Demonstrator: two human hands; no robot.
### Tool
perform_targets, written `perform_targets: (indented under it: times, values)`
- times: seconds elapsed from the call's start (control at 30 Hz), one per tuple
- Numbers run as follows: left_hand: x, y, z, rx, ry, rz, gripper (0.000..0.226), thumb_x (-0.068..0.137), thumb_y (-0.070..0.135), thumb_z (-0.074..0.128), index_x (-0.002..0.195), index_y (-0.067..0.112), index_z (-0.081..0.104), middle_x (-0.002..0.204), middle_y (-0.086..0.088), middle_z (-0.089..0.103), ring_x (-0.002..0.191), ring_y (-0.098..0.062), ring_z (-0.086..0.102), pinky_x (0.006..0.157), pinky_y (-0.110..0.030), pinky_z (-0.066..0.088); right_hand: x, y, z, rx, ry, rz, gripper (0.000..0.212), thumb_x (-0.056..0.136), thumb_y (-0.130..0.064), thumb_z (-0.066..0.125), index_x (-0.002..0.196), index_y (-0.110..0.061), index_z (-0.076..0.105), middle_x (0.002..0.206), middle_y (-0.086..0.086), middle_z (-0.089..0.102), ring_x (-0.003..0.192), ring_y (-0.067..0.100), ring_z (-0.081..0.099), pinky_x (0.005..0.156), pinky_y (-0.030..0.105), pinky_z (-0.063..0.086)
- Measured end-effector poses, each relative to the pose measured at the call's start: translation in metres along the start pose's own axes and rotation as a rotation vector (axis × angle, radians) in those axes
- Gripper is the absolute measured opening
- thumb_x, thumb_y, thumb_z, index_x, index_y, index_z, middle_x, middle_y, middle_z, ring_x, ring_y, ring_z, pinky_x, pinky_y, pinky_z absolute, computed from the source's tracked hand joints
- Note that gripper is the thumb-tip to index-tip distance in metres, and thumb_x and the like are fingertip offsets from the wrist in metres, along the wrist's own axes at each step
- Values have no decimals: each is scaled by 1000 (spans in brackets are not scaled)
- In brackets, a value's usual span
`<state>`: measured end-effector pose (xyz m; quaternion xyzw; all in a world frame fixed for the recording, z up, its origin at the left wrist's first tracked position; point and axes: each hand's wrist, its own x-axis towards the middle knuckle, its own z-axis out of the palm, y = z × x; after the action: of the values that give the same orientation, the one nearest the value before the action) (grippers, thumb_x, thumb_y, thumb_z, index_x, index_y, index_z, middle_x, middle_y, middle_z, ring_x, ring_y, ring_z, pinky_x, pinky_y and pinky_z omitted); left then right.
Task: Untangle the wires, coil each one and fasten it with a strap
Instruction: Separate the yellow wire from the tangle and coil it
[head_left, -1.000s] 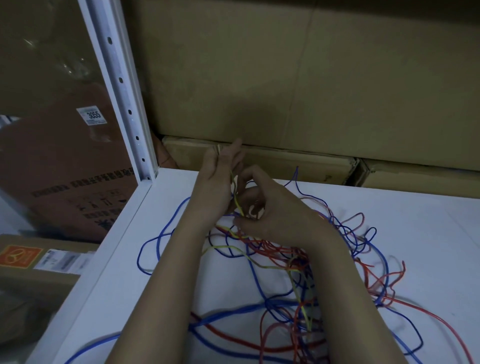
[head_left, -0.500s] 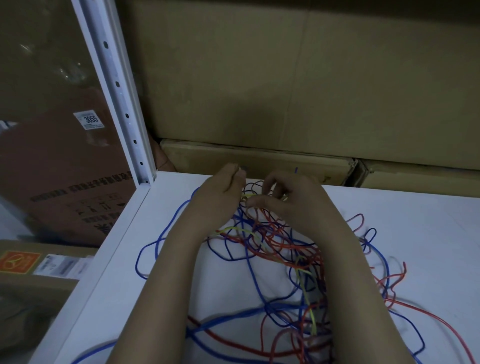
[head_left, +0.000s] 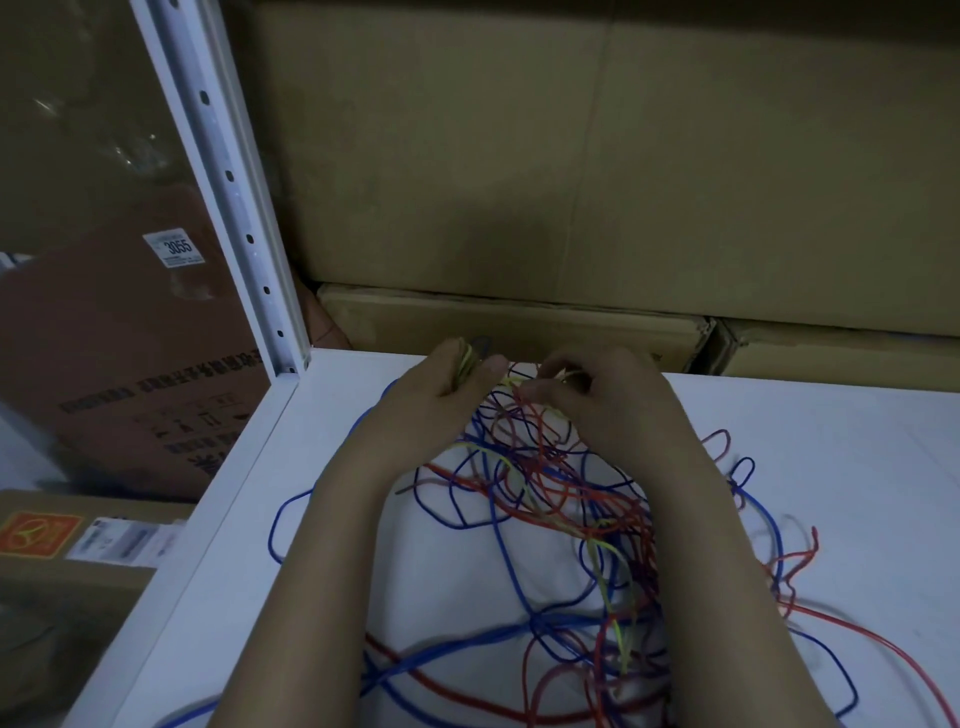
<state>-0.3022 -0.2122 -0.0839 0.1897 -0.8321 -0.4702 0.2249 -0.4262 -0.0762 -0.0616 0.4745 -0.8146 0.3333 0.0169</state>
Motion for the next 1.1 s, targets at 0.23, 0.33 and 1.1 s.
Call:
perform_targets:
  times: [0.23,0.33,1.1]
  values:
    - [2,3,-1,64,17,66,38,98,32,49,72,4,53,56,11,45,52,0,41,52,-15,31,-1,0,-5,17,313,-30,16,86,-29,69,81,-14,72,78,1,64,71,17,56,60,36,44]
    - [3,-1,-5,53,146,68,37,98,30,50,73,3,56,49,14,44,49,1,41,49,-15,30,0,1,-2,38,351,19,18,87,-32,67,82,-15,71,78,1,63,71,18,56,58,35,44]
    - [6,6,-22,-529,496,-75,42,101,23,47,59,21,46,42,14,37,42,-2,32,45,-18,27,-11,6,5,148,-53,60,37,91,2,48,86,-26,72,112,1,69,118,21,57,113,8,8]
